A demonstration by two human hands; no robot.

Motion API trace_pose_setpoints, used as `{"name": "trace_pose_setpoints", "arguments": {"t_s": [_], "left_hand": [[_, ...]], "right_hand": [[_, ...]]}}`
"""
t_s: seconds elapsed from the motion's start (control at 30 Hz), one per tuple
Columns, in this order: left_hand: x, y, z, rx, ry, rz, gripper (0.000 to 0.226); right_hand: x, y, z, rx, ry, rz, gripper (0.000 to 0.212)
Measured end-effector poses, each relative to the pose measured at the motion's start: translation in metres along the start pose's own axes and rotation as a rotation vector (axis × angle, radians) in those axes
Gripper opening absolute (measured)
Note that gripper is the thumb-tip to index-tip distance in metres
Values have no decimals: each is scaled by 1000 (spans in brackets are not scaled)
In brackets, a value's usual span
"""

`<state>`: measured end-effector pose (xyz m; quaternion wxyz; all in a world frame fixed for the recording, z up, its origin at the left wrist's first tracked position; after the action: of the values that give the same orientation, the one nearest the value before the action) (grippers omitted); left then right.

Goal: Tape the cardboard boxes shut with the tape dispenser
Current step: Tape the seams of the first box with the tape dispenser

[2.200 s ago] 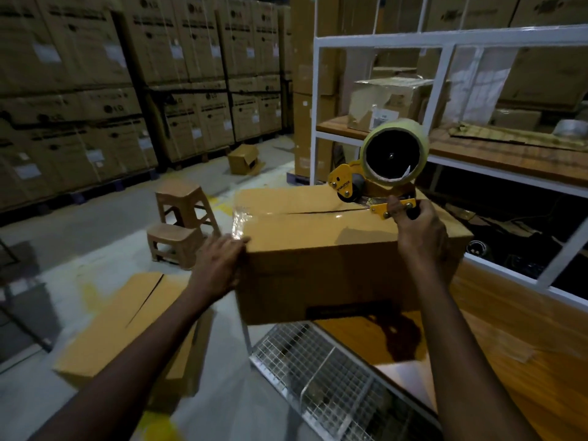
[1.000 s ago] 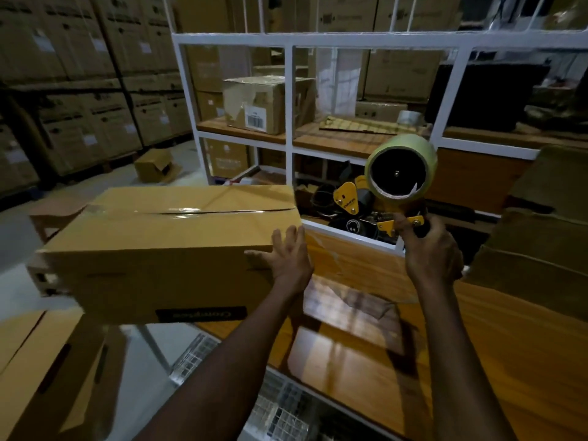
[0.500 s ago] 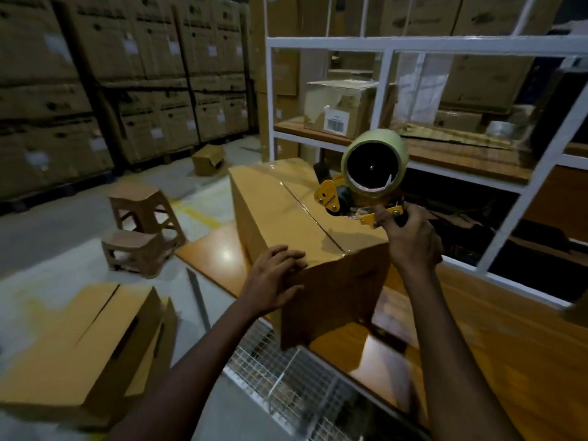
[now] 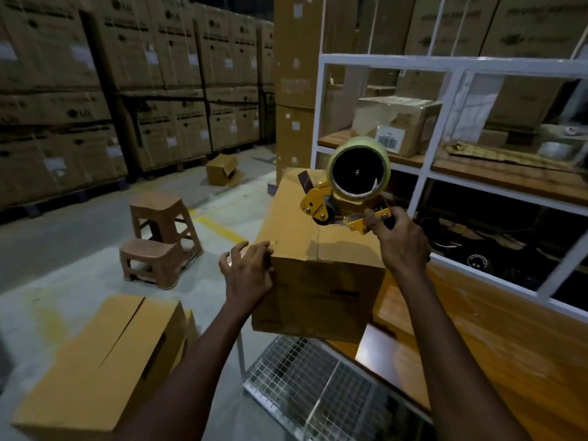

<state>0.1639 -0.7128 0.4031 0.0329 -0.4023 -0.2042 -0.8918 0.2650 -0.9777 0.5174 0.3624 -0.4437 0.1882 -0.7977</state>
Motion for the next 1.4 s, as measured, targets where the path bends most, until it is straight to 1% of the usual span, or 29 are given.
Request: {"name": "trace_pose_setpoints", "arguments": {"t_s": [0.07, 0.1, 0.13, 0.17, 0.23, 0.27, 0.3, 0.37, 0.43, 0.5, 0.57, 0.67, 0.83, 0.87, 0.97, 1.0, 1.07, 1.13, 1.2, 1.27, 1.33, 1.4], "left_hand": [[5, 2, 6, 37, 16, -51, 42], [7, 6, 9, 59, 38, -127, 43], [13, 12, 13, 93, 64, -260, 47], [19, 18, 16, 146, 85, -467, 51], [33, 33, 23, 277, 95, -920, 50], [38, 41, 27, 334, 75, -1067, 48], [41, 47, 31, 380, 49, -1153, 50], [42, 55, 36, 439, 14, -1248, 54], [42, 60, 36, 476, 15, -1318, 57], [46, 66, 36, 481, 12, -1325, 55], [53, 72, 32, 445, 37, -1286, 49], [57, 73, 23, 380, 56, -1241, 55], [42, 76, 4, 304, -70, -1113, 62], [37, 76, -1, 299, -79, -1100, 61], [20, 71, -13, 292, -116, -1071, 39], [15, 69, -18, 297, -131, -1046, 35], [9, 63, -20, 368, -201, -1030, 37], [7, 56, -13, 516, -295, -1118, 37], [8, 53, 2, 707, -411, -1329, 38], [8, 58, 14, 891, -555, -1532, 45], [9, 67, 21, 965, -689, -1621, 57], [11, 76, 25, 985, -759, -1683, 67]], "right_hand": [[-8, -10, 1, 8, 6, 7, 67], [-12, -14, 3, 16, 6, 4, 70], [-15, -18, 4, 23, 4, -1, 70], [-17, -21, 5, 25, 1, -4, 69], [-23, -25, 5, 29, -3, -2, 72], [-25, -27, 5, 28, -7, 1, 75], [-28, -29, 5, 26, -15, 5, 79], [-32, -32, 5, 32, -29, 5, 81], [-34, -36, 4, 48, -31, 2, 76], [-36, -37, 4, 42, -35, 7, 70], [-39, -37, 2, 34, -53, 16, 64], [-41, -35, 1, 44, -70, 9, 52], [-39, -34, 1, 49, -50, 26, 53], [-39, -34, 2, 51, -45, 37, 54], [-36, -33, 3, 60, -26, 29, 64], [-35, -31, 5, 56, -20, 34, 65], [-30, -31, 8, 48, -9, 54, 63], [-26, -31, 10, 53, -8, 62, 64], [-23, -31, 11, 68, -6, 61, 66], [-21, -32, 10, 80, -2, 59, 65], [-21, -33, 9, 85, -2, 65, 62], [-21, -34, 7, 86, -3, 78, 59]]}}
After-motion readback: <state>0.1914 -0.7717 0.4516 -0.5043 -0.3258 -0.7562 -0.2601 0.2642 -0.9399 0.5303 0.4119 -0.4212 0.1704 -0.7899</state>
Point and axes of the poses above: each hand's wrist, its own z-axis towards the middle knuckle, its own x-axis out of the back of the hand, y = z × x, the point moved 4 cm from there along z, towards the middle knuckle, and after that the axes turned 4 degrees about y, right-handed, at the moved point
